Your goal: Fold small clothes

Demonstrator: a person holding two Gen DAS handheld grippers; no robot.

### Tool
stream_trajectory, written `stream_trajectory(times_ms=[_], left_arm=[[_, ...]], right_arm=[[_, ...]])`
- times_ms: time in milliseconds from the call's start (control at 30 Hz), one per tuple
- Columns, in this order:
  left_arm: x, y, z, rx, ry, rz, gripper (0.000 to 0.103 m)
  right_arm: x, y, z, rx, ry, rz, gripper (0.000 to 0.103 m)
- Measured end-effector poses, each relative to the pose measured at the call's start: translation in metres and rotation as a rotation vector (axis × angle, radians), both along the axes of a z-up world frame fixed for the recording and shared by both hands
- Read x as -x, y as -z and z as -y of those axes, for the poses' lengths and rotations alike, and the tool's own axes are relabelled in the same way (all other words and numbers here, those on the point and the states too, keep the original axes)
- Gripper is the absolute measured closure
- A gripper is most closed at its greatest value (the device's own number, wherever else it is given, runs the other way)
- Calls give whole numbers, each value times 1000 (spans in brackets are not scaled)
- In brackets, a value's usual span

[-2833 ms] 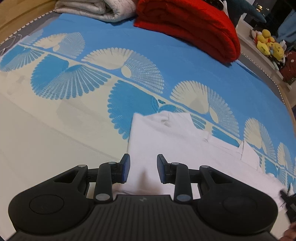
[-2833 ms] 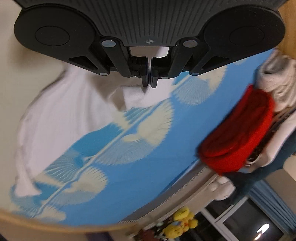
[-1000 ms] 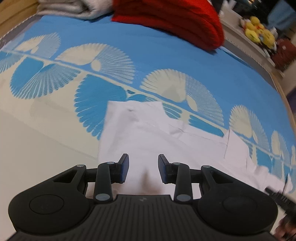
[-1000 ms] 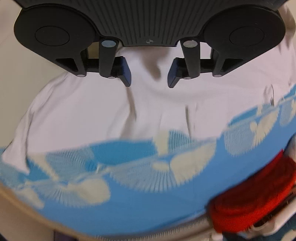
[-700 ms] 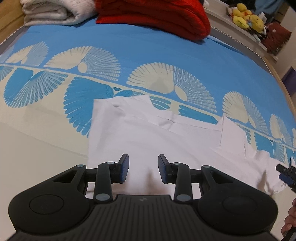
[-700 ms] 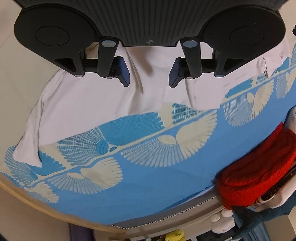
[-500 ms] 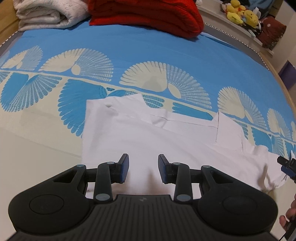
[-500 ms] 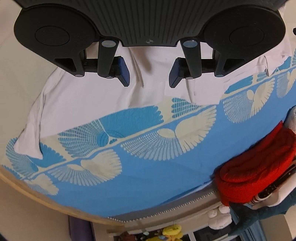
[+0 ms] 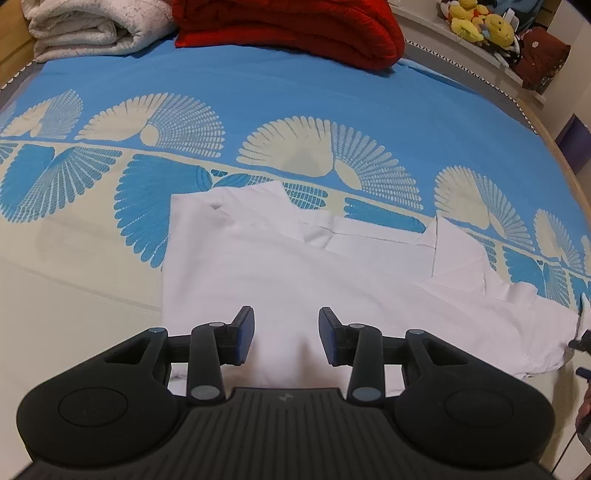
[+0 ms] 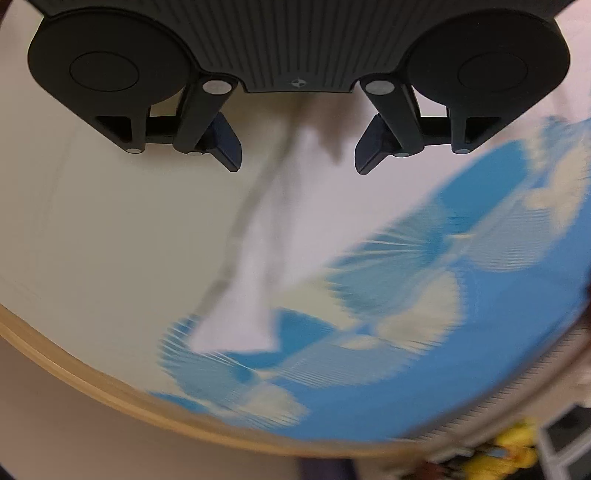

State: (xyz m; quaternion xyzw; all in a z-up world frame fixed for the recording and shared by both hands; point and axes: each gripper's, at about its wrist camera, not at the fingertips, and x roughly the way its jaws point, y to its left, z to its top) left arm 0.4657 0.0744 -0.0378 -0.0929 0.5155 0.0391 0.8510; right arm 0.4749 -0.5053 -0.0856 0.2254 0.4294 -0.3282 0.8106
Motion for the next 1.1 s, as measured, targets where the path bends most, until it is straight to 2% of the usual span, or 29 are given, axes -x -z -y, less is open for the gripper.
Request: stream_trajectory(times_ms=[100,133,233,300,367,400,467,500,600,667,767,833,900,933,1000,1033,1067,1100], left_arm=[[0,0,-1,-1,0,0,59],[1,0,-1,-1,1,-1,59],[1,3,-3,-3,4,-8,59],[2,6,-4,-8,6,-16,59],[2,7,-6,-12,9,-20,59],[2,8,-6,-14,10,-20,59],[2,8,-9,-16,7,-19,59],[2,7,-11,-16,4,-19,59],[1,5,-16,-10,-9,-14,59],[1,3,-18,-3,-15,-9,59],[2,-1,-20,9,-19,-1,59],[3,-4,-25,20,-24,5,59],[5,-8,-33,37,-40,10,59],[6,-9,-38,46,-52,11,59],[7,-12,-50,62,-79,15,59],[8,-14,-56,68,-90,17,59],[8,-15,-62,74,-104,20,59],[8,-17,-68,80,-116,22,59]], right_arm=[[0,18,20,9,55,-26,27],[0,20,23,30,61,-6,20],[-8,23,24,76,44,19,20],[-10,22,25,105,42,44,27],[-12,22,29,140,54,49,47],[-14,21,32,150,60,55,53],[-15,18,38,152,77,67,87],[-14,15,40,153,100,67,94],[-9,1,34,179,141,87,97],[-13,-15,16,245,117,118,98],[-22,-49,-40,411,-38,195,98],[-23,-71,-104,518,-234,282,98],[-14,-86,-167,520,-444,377,98],[-7,-91,-202,477,-575,423,97],[8,-95,-263,308,-842,469,93],[13,-93,-289,181,-968,452,84],[16,-89,-311,24,-1072,407,70],[18,-85,-326,-92,-1124,355,64]])
